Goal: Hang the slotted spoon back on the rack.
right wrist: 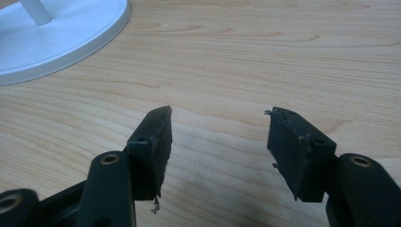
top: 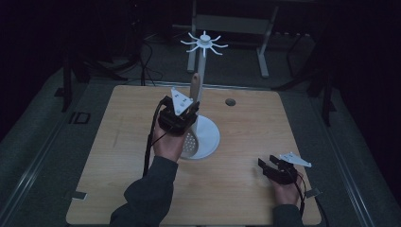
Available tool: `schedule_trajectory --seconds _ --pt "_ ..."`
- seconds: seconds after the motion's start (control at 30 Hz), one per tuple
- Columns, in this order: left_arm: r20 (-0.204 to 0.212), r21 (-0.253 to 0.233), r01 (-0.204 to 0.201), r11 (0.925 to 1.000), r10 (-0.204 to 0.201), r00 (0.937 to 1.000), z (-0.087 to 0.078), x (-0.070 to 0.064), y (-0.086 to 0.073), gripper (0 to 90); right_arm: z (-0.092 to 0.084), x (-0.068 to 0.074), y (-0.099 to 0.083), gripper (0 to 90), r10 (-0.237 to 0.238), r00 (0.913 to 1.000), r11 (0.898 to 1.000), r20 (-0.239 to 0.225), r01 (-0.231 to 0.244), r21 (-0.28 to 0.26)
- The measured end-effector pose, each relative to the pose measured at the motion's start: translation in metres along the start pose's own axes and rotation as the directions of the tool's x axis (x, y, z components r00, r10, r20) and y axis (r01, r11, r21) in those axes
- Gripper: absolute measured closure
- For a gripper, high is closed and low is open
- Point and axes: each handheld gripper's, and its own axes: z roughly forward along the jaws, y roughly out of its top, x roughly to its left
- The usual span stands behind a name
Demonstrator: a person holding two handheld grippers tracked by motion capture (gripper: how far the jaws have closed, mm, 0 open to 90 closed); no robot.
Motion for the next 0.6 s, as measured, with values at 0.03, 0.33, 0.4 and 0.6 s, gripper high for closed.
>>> schedule_trajectory --seconds 0.03,0.33,0.4,0.6 --pt "0.001 -0.004 0.005 1.0000 -0.005 1.0000 0.000 0.000 0.001 73.0 0.000 0.000 0.000 40.3 0.000 1.0000 1.000 0.000 0.000 0.000" --pt "-0.013 -0.011 -0.003 0.9999 0.002 0.9999 -0.001 -0.002 0.011 73.0 0.000 0.000 0.000 40.2 0.004 1.0000 1.000 -0.002 -0.004 0.001" --pt "-0.024 -0.019 -0.009 0.9998 0.008 0.9997 -0.002 -0.004 0.015 73.0 0.000 0.000 0.000 40.2 0.005 1.0000 1.000 -0.003 -0.005 0.001" --pt "-0.037 -0.012 -0.014 0.9998 0.014 0.9992 -0.001 -0.005 0.022 73.0 0.000 0.000 0.000 40.1 0.006 1.0000 1.000 -0.003 -0.006 0.000"
